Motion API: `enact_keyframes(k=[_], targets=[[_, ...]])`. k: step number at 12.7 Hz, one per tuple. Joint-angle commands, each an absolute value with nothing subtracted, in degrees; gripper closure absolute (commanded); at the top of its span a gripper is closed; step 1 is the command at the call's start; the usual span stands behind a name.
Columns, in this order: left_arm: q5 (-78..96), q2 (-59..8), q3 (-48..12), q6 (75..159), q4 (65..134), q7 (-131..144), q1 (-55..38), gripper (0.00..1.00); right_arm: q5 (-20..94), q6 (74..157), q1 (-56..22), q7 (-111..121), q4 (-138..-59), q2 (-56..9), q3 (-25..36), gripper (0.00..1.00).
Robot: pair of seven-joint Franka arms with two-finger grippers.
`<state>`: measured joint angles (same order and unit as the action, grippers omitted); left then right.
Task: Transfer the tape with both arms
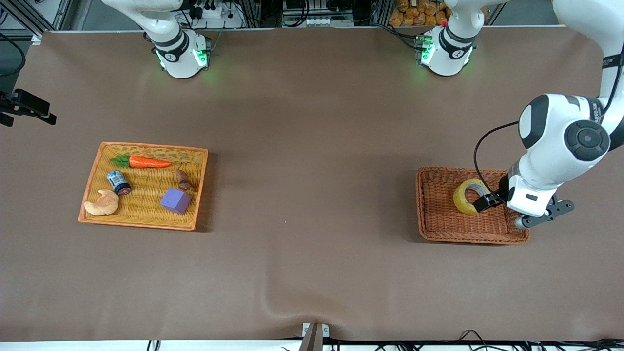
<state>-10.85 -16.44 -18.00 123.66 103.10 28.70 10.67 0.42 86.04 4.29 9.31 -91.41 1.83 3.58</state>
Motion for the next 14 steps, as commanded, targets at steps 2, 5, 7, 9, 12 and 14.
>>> enact_keyframes(k=[2,5,7,9,12,14], targets=[[-11.25,-12.48,-19.85,121.48,103.89,21.91,10.98,0.00,1.23,85.52,4.83,9.49,-91.85,2.90,3.34,0.00],[-10.72,-9.24,-19.34,116.28,103.71,11.18,9.06,0.00,1.23,85.34,4.75,9.40,-91.58,3.16,3.34,0.00],[-10.46,-5.82,-19.34,114.97,102.84,10.99,8.09,0.00,1.23,85.34,4.75,9.49,-91.41,3.08,3.34,0.00],[-7.15,-3.79,-17.07,109.19,99.16,10.55,6.43,0.00,1.23,84.82,4.66,9.40,-91.32,3.16,3.34,0.00],[-3.08,-0.28,-9.07,102.06,96.59,4.15,0.19,0.00,1.23,84.81,4.75,9.49,-91.23,3.08,3.34,0.00],[-3.08,1.84,-8.53,96.45,96.16,3.25,-0.78,0.00,1.23,84.81,4.75,9.49,-91.23,3.08,3.34,0.00]])
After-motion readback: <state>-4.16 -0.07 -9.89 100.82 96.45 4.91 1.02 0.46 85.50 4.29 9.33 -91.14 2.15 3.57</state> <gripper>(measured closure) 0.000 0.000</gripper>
